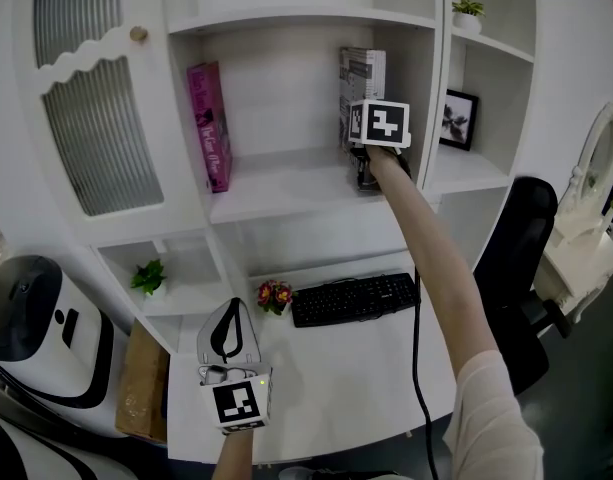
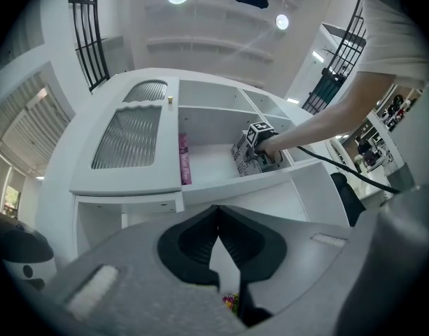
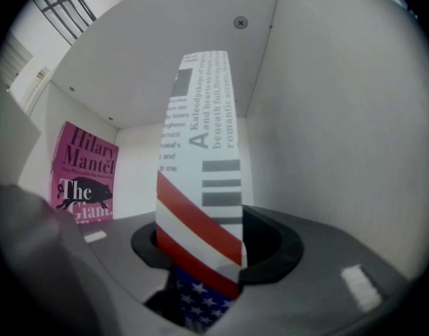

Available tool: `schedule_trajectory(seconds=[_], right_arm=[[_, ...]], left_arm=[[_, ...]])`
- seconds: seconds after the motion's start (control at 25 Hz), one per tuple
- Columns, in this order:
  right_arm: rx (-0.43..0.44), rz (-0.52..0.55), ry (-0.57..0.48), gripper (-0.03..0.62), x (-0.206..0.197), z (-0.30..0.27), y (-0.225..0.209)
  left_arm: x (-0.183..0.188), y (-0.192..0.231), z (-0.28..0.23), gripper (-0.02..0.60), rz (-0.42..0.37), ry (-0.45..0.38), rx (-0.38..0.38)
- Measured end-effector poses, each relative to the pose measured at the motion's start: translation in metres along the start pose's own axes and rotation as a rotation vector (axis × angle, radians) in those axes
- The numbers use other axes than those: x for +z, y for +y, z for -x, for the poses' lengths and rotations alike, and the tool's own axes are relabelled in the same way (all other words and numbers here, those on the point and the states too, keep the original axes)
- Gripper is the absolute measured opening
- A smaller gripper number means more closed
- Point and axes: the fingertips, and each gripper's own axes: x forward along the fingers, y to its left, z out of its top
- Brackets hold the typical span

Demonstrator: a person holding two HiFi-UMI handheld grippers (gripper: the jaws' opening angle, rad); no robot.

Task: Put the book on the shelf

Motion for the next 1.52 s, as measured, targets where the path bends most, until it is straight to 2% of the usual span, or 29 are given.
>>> schedule_trajectory(seconds=[0.12,0.4,0.72,0.8,0.88,1.04,1.2,1.32,1.52], right_arm=[[0.014,-0.026,-0.023,0.227,0.003,0.007,-0.005],[0.091,-0.029,-0.078,0.230,0.019,0.048,0.002],[0.164,0.085,-0.195,0.230,0.045,0.129,0.020],[0.192,0.106,-0.244,0.210,0.048,0.155,0.027],[0.215,0.110,-0.293,0.155,0.045,0.184,0.032],[0.230,0.113,-0.382,0.102,0.023,0.239,0.037],[0.200,0.215,-0.442,0.002,-0.010,0.278,0.040],[0.203,0.248,-0.456,0.001,-0.032,0.298,0.045],[0.211,0.286,-0.442,0.001,-0.087,0.328,0.055]], left_arm=[[0.004,0.002,-0.001,0.002,-0.015,0.000,-0.003],[0.022,-0.009,0.003,0.002,-0.054,-0.034,-0.023],[0.053,-0.027,0.015,0.002,-0.046,-0.073,-0.025],[0.062,-0.030,0.020,0.002,-0.039,-0.082,-0.019],[0.071,-0.035,0.024,0.002,-0.036,-0.099,-0.015],[0.088,-0.047,0.034,0.002,-0.032,-0.138,-0.013],[0.097,-0.062,0.043,0.002,-0.023,-0.161,-0.027],[0.095,-0.071,0.045,0.002,-0.025,-0.166,-0.049],[0.086,-0.079,0.052,0.002,0.008,-0.155,-0.036]])
